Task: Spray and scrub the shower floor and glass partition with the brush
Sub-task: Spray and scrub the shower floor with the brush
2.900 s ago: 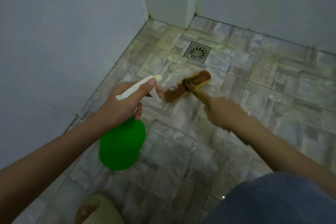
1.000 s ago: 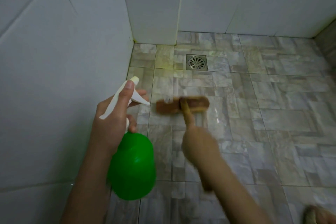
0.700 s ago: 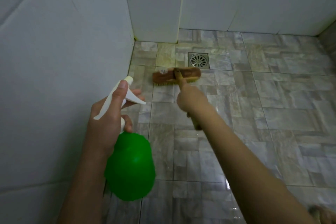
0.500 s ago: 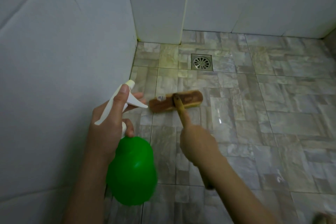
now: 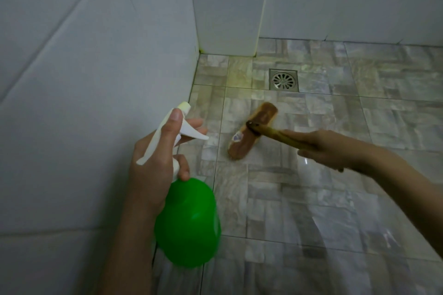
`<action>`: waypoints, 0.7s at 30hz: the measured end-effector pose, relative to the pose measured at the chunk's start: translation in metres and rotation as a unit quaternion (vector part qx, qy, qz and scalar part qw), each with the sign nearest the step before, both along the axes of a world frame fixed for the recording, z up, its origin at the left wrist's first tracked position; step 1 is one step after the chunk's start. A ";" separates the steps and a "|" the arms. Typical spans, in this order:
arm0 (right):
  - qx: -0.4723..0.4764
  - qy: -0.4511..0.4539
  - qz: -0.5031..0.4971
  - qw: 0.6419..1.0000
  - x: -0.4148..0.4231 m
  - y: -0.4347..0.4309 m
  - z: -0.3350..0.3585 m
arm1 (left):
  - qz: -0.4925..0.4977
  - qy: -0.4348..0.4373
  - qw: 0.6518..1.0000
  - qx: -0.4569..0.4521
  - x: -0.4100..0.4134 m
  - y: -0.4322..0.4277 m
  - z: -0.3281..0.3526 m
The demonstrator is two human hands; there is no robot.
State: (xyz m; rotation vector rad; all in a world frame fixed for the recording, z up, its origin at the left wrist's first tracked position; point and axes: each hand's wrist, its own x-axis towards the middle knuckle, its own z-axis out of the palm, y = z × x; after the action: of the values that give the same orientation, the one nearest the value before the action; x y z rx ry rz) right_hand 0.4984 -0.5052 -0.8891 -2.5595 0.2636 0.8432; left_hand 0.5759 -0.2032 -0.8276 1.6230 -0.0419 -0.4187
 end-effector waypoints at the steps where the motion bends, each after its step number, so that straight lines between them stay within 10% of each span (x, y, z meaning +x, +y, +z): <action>1: -0.024 -0.007 0.031 0.999 0.013 0.001 -0.002 | 0.001 -0.003 1.000 0.008 -0.001 0.000 -0.001; 7: -0.061 -0.101 0.113 0.987 0.154 0.046 -0.024 | 0.000 0.001 1.000 0.025 0.001 -0.002 -0.007; 15: -0.044 0.034 -0.013 0.998 0.107 -0.086 0.010 | 0.005 -0.006 0.999 0.036 0.016 -0.002 -0.015; 21: -0.117 -0.082 0.102 0.985 0.198 -0.017 -0.016 | 0.002 0.002 1.000 0.027 0.023 -0.015 -0.025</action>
State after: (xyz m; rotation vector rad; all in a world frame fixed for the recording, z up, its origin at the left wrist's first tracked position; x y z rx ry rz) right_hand 0.6967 -0.5227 -0.9051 -2.8951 0.0505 0.7024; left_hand 0.5989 -0.2181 -0.8528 1.6752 -0.0254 -0.4227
